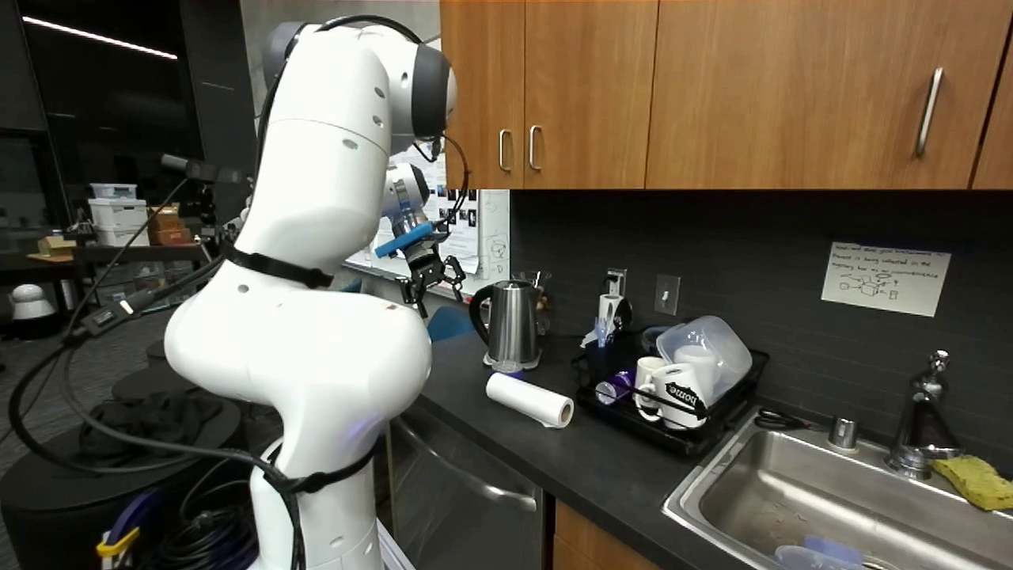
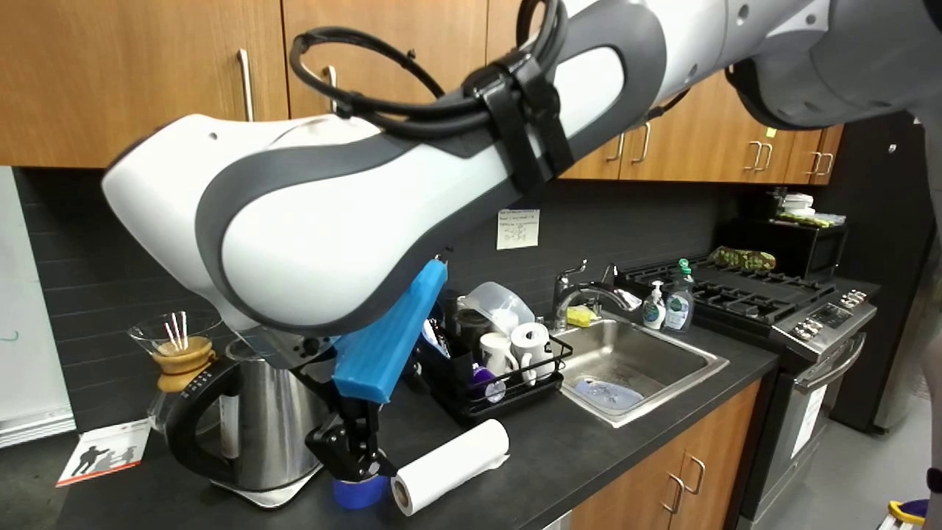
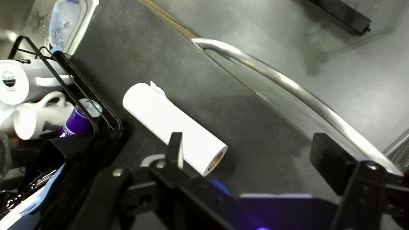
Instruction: Move the blue tape to the right
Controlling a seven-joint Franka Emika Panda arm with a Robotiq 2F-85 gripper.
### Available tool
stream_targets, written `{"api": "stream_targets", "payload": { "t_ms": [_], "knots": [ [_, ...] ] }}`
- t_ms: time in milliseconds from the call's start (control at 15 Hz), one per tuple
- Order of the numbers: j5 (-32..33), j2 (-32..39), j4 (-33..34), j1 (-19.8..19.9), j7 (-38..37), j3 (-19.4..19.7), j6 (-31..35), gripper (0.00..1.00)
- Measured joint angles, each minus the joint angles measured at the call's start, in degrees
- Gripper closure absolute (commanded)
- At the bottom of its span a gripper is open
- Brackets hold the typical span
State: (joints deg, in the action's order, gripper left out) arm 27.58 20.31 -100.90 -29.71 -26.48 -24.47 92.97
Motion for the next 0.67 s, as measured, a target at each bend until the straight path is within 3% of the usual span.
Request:
{"api": "stream_targets", "payload": {
  "t_ms": [333,667],
  "knots": [
    [0.03,0.68,1.96,-0.81,0.44,2.08,2.61,0.00],
    [0.53,5.36,12.37,-0.85,6.03,6.44,3.01,0.00]
  ]
}}
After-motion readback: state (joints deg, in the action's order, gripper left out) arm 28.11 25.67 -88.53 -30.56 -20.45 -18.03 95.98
